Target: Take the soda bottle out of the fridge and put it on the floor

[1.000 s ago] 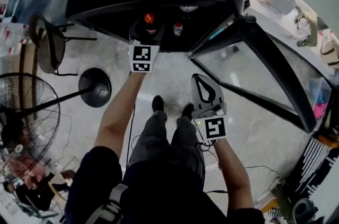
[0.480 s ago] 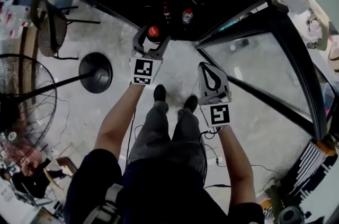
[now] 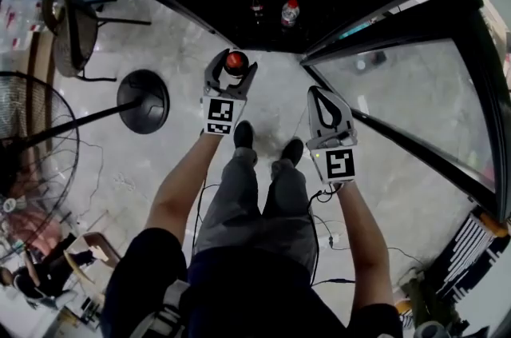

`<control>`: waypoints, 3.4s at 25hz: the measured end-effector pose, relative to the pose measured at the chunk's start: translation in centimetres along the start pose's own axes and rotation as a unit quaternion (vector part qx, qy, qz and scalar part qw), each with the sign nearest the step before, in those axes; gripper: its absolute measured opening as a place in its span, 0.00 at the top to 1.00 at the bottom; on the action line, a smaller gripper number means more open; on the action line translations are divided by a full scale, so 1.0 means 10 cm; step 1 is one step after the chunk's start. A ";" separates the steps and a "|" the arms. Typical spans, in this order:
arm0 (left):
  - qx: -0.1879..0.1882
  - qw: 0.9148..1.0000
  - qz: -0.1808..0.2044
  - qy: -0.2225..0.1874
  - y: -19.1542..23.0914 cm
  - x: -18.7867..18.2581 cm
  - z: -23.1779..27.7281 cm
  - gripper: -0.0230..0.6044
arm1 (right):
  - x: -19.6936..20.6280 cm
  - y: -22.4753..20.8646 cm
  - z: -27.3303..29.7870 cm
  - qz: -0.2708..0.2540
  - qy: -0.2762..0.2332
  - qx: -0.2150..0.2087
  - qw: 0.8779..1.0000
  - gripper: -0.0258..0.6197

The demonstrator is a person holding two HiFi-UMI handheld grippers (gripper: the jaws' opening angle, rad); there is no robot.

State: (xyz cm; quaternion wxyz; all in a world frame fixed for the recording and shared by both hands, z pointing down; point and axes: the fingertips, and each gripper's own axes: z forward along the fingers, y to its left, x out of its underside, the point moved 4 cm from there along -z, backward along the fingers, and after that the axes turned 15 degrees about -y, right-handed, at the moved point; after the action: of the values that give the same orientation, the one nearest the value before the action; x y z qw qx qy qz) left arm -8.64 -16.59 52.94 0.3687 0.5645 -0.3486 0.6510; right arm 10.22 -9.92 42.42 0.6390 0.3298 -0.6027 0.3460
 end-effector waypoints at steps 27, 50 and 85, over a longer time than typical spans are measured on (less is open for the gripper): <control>0.014 0.999 -0.003 0.038 0.08 2.64 0.05 0.46 | 2.21 0.23 0.52 -0.050 -0.014 -0.083 0.995 0.93; 0.039 0.999 -0.018 0.021 -0.01 4.40 0.47 0.46 | 3.76 0.04 0.90 -0.042 -0.042 -0.107 0.992 0.93; 0.022 0.998 -0.029 0.045 -0.12 5.62 0.65 0.46 | 4.66 0.05 0.89 -0.049 -0.016 -0.114 0.992 0.93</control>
State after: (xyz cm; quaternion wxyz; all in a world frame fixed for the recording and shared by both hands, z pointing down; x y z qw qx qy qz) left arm -9.59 -16.80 109.51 0.3904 0.5527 -0.3008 0.6720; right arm 6.56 -15.01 89.40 0.6789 0.2896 -0.6315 0.2377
